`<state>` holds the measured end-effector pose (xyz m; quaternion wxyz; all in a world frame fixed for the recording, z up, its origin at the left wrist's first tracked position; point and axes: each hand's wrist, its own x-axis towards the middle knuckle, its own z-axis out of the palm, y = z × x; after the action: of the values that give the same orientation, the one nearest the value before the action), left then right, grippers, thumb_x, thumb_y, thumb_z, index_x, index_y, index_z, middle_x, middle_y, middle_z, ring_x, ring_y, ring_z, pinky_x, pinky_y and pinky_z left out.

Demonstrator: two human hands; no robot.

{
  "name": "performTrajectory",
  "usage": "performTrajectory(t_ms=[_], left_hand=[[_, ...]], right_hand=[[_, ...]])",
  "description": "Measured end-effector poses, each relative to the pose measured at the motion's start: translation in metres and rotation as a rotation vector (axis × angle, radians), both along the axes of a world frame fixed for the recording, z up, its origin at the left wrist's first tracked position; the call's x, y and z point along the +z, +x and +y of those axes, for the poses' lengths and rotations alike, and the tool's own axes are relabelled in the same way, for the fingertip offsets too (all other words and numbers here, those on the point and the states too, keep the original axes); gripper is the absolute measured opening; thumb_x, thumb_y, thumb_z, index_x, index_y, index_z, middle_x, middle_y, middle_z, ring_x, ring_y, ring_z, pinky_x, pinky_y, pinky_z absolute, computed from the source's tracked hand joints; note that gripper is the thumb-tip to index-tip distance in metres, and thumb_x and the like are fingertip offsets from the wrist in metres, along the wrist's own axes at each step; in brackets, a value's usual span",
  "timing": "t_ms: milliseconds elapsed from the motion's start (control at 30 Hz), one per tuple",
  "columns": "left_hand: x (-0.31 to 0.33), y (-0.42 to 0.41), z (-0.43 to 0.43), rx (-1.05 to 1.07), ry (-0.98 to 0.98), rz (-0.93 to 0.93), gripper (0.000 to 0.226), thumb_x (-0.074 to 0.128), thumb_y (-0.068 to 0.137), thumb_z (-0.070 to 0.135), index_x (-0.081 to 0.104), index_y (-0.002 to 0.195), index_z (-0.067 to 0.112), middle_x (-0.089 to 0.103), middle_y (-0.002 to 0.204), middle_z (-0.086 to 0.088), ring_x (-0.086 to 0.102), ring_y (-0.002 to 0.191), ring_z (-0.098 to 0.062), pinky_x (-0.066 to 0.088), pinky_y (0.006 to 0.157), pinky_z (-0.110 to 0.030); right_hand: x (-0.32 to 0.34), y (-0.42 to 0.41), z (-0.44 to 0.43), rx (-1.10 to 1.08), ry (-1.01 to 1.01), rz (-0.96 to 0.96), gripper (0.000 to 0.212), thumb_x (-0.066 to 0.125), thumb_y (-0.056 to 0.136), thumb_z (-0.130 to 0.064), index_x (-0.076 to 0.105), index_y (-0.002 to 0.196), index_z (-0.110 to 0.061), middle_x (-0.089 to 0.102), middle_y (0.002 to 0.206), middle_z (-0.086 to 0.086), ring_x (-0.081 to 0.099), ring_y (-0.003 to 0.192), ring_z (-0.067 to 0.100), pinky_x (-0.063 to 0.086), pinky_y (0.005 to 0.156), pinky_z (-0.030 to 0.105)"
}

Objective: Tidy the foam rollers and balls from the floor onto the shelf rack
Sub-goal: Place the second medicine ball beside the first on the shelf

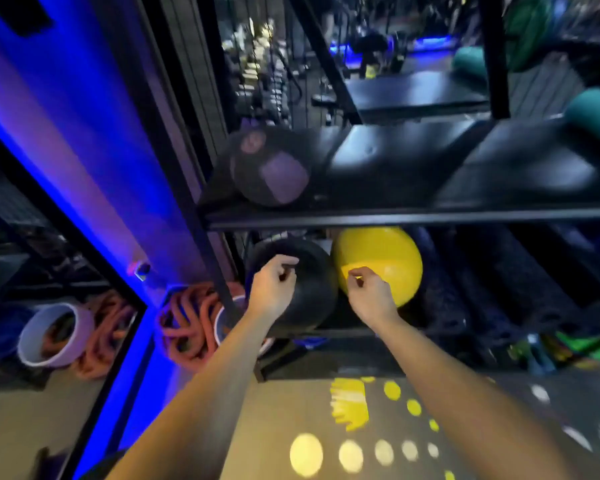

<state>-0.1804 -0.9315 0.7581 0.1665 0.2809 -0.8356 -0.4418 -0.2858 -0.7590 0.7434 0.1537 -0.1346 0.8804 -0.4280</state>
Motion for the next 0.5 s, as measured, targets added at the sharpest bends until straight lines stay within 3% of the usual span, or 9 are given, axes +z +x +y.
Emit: performTrajectory(t_ms=[67, 133, 167, 233, 333, 433, 500], left_hand=[[-0.056, 0.008, 0.016, -0.061, 0.097, -0.088, 0.025, 0.06, 0.098, 0.013, 0.068, 0.109, 0.034, 0.069, 0.08, 0.005, 0.067, 0.074, -0.012, 0.052, 0.074, -0.031], [-0.113, 0.02, 0.04, -0.135, 0.182, -0.211, 0.028, 0.061, 0.098, 0.01, 0.068, 0.121, 0.024, 0.073, 0.101, -0.004, 0.069, 0.093, -0.02, 0.052, 0.084, -0.027], [-0.139, 0.028, 0.054, -0.165, 0.248, -0.285, 0.03, 0.061, 0.097, 0.008, 0.066, 0.125, 0.018, 0.072, 0.106, -0.006, 0.068, 0.096, -0.022, 0.051, 0.081, -0.024], [-0.191, 0.044, 0.082, -0.2, 0.432, -0.442, 0.031, 0.059, 0.098, 0.008, 0.061, 0.127, 0.018, 0.068, 0.103, -0.006, 0.067, 0.088, -0.024, 0.049, 0.065, -0.022], [-0.288, 0.069, 0.123, -0.185, 0.667, -0.598, 0.04, 0.059, 0.1, 0.007, 0.055, 0.139, 0.014, 0.065, 0.095, -0.004, 0.063, 0.074, -0.018, 0.045, 0.055, -0.021], [-0.401, 0.107, 0.168, -0.108, 0.9, -0.781, 0.039, 0.055, 0.102, 0.006, 0.052, 0.14, 0.008, 0.062, 0.088, -0.005, 0.058, 0.067, -0.016, 0.035, 0.056, -0.025], [-0.487, 0.126, 0.197, -0.042, 0.946, -0.877, 0.036, 0.054, 0.103, 0.007, 0.054, 0.138, 0.011, 0.063, 0.086, -0.002, 0.058, 0.065, -0.015, 0.035, 0.058, -0.024]], right_hand=[[-0.043, 0.018, 0.02, -0.044, 0.054, -0.092, 0.025, 0.053, 0.101, -0.024, 0.069, 0.118, -0.016, 0.073, 0.115, 0.016, 0.066, 0.11, 0.038, 0.048, 0.085, 0.035], [-0.091, 0.038, 0.042, -0.089, 0.162, -0.183, 0.022, 0.053, 0.1, -0.021, 0.07, 0.113, -0.016, 0.073, 0.115, 0.017, 0.065, 0.11, 0.039, 0.048, 0.085, 0.034], [-0.117, 0.048, 0.053, -0.112, 0.223, -0.234, 0.022, 0.053, 0.099, -0.019, 0.071, 0.112, -0.015, 0.073, 0.115, 0.018, 0.065, 0.11, 0.04, 0.049, 0.087, 0.035], [-0.171, 0.07, 0.075, -0.172, 0.289, -0.328, 0.022, 0.053, 0.099, -0.013, 0.07, 0.112, -0.009, 0.071, 0.113, 0.021, 0.065, 0.109, 0.04, 0.049, 0.085, 0.036], [-0.272, 0.104, 0.113, -0.21, 0.375, -0.468, 0.022, 0.054, 0.099, -0.007, 0.067, 0.115, 0.001, 0.069, 0.115, 0.026, 0.064, 0.11, 0.04, 0.046, 0.085, 0.037], [-0.395, 0.144, 0.156, -0.256, 0.465, -0.653, 0.032, 0.052, 0.099, -0.021, 0.063, 0.124, -0.002, 0.067, 0.121, 0.023, 0.062, 0.115, 0.037, 0.046, 0.092, 0.036], [-0.491, 0.174, 0.184, -0.285, 0.527, -0.707, 0.045, 0.05, 0.096, -0.032, 0.059, 0.128, -0.002, 0.065, 0.123, 0.025, 0.061, 0.117, 0.039, 0.046, 0.095, 0.038]])
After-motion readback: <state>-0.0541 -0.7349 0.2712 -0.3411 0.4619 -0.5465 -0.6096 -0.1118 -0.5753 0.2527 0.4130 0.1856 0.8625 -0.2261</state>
